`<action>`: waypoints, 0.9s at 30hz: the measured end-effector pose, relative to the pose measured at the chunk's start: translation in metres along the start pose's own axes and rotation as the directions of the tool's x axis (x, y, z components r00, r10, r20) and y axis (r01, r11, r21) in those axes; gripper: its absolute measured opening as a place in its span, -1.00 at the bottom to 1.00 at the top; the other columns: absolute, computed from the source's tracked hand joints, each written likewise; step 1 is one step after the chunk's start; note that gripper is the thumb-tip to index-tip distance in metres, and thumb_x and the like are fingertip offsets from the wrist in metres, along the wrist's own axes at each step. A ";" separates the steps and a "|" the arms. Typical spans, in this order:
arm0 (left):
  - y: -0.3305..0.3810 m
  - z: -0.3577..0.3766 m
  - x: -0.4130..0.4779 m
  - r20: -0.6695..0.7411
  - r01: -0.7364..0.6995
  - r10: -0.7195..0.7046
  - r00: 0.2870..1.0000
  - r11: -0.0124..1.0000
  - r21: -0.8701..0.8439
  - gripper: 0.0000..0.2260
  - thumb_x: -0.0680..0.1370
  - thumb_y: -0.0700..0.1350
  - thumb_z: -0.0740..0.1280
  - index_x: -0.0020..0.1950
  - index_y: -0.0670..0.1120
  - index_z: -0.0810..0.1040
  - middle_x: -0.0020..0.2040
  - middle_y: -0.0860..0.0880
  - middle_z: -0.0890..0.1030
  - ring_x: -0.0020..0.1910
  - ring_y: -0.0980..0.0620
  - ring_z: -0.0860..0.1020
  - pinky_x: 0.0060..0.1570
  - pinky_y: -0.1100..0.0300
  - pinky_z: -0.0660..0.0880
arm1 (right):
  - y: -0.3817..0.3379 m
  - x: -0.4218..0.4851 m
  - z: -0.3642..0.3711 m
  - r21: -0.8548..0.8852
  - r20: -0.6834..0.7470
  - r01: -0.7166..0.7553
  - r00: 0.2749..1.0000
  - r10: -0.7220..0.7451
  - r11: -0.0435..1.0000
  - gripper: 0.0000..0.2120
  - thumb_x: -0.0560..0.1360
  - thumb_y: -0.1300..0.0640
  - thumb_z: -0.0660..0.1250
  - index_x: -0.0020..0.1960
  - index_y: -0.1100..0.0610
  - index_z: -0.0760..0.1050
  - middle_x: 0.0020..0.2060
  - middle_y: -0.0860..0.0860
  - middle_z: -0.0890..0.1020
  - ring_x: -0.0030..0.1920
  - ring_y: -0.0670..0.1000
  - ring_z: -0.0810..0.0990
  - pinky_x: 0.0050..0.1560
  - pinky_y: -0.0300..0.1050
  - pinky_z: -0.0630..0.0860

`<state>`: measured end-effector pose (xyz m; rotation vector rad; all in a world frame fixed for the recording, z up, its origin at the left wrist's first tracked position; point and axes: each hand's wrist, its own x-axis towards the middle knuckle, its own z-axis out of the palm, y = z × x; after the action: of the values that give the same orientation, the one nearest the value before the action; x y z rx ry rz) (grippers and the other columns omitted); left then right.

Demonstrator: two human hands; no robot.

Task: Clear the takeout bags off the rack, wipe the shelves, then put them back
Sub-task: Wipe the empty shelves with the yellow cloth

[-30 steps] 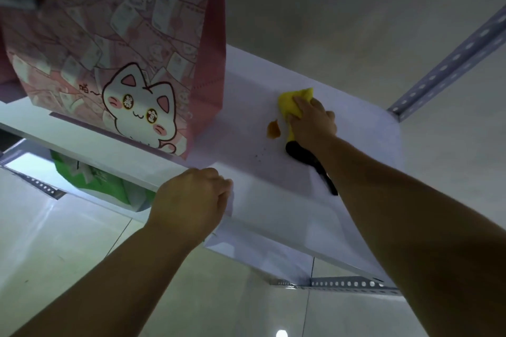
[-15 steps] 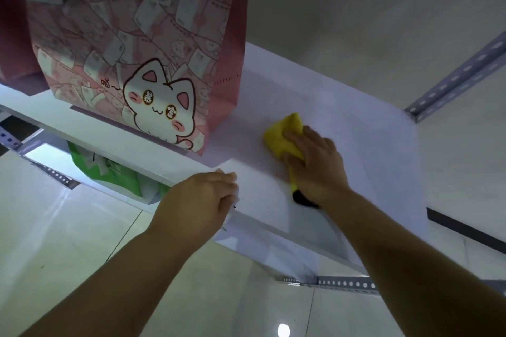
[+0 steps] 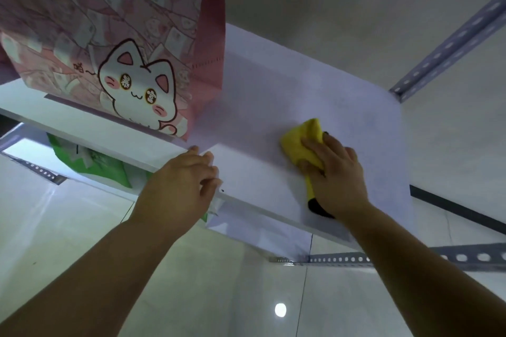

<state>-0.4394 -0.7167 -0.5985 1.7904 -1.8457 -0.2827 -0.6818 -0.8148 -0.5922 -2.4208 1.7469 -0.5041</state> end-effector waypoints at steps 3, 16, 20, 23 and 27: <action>0.002 -0.001 -0.001 0.008 0.013 -0.013 1.000 1.000 0.014 -0.87 0.29 -0.33 0.53 -0.19 -0.23 0.68 -0.01 -0.21 0.67 0.07 -0.23 0.60 0.10 -0.05 0.38 | 0.003 0.040 0.002 -0.059 0.001 -0.342 0.940 0.342 0.938 -0.58 0.54 0.01 0.20 0.39 -0.12 0.31 0.41 0.00 0.31 0.22 0.23 0.32 0.20 0.07 0.31; 0.003 -0.001 -0.003 0.056 0.086 -0.085 0.995 0.996 -0.012 -0.91 0.43 -0.28 0.43 -0.10 -0.24 0.68 0.13 -0.19 0.62 0.25 -0.17 0.49 0.20 0.14 0.26 | 0.049 -0.018 -0.015 -0.079 -0.035 -0.448 0.894 0.447 0.891 -0.59 0.51 -0.02 0.26 0.35 -0.11 0.36 0.35 0.04 0.37 0.18 0.26 0.35 0.16 0.07 0.31; 0.003 0.003 -0.003 0.042 0.056 -0.056 0.998 0.998 0.005 -0.93 0.41 -0.30 0.44 -0.13 -0.25 0.67 0.09 -0.23 0.63 0.21 -0.23 0.52 0.18 0.08 0.29 | 0.012 -0.005 -0.008 -0.136 -0.020 -0.515 0.856 0.517 0.846 -0.59 0.52 -0.03 0.20 0.36 -0.12 0.30 0.37 0.07 0.32 0.17 0.27 0.34 0.12 0.08 0.31; 0.004 0.001 -0.003 0.037 0.033 -0.034 0.999 0.999 0.013 -0.95 0.40 -0.31 0.46 -0.16 -0.26 0.67 0.04 -0.24 0.65 0.15 -0.26 0.55 0.12 -0.04 0.41 | -0.033 -0.021 0.008 -0.087 0.036 -0.204 0.978 0.207 0.975 -0.57 0.50 -0.01 0.26 0.36 -0.14 0.34 0.36 0.00 0.35 0.09 0.22 0.36 0.05 0.01 0.31; 0.009 -0.005 -0.002 0.059 -0.023 0.020 0.998 0.999 0.040 -0.97 0.39 -0.37 0.44 -0.23 -0.26 0.65 -0.13 -0.25 0.66 0.05 -0.29 0.59 -0.03 -0.08 0.53 | -0.048 -0.047 0.003 -0.010 0.070 -0.055 0.996 0.056 0.998 -0.59 0.46 0.05 0.34 0.30 -0.06 0.45 0.31 0.00 0.46 0.00 0.21 0.42 0.03 0.02 0.37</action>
<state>-0.4448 -0.7133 -0.5900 1.8057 -1.9231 -0.2947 -0.6512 -0.7551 -0.5905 -2.3574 1.7850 -0.4021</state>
